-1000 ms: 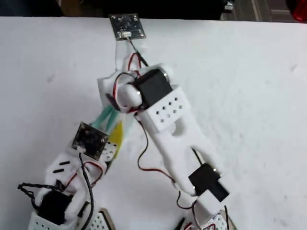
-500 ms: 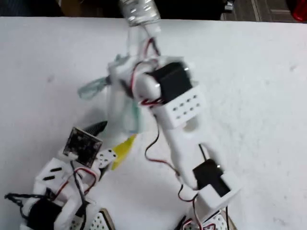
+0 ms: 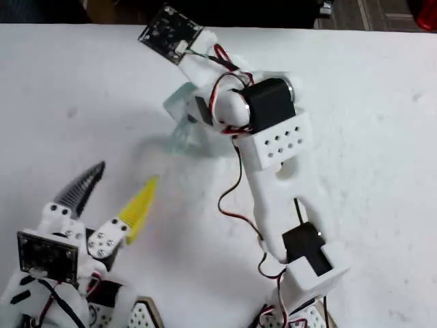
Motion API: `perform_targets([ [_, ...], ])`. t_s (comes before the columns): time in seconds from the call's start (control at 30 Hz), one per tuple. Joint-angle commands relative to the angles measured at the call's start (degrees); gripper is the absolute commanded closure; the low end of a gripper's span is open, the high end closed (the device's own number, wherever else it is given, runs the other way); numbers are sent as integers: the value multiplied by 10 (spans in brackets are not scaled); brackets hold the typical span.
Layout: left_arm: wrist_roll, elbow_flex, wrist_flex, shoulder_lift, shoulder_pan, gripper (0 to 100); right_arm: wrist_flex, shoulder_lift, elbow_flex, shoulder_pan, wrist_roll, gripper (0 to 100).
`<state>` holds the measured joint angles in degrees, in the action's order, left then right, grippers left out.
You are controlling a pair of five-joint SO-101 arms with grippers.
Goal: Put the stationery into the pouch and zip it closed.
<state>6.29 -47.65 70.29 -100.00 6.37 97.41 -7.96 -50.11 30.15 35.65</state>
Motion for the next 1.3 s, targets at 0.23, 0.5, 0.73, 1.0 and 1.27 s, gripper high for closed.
perform_targets([
  [0.23, 38, -138, -156, 8, -42, 717, 13, 153, 62, 48, 131, 981],
  [0.5, 40, -146, -146, 8, 31, 717, 11, 346, 295, 94, 231, 981],
  [0.73, 99, -146, -109, 8, 144, 717, 11, 454, 363, 98, 295, 981],
  [1.0, 109, -147, -103, 8, 176, 718, 12, 480, 416, 128, 365, 981],
  [1.27, 108, -221, -148, 7, 187, 718, 9, 481, 429, 158, 439, 981],
])
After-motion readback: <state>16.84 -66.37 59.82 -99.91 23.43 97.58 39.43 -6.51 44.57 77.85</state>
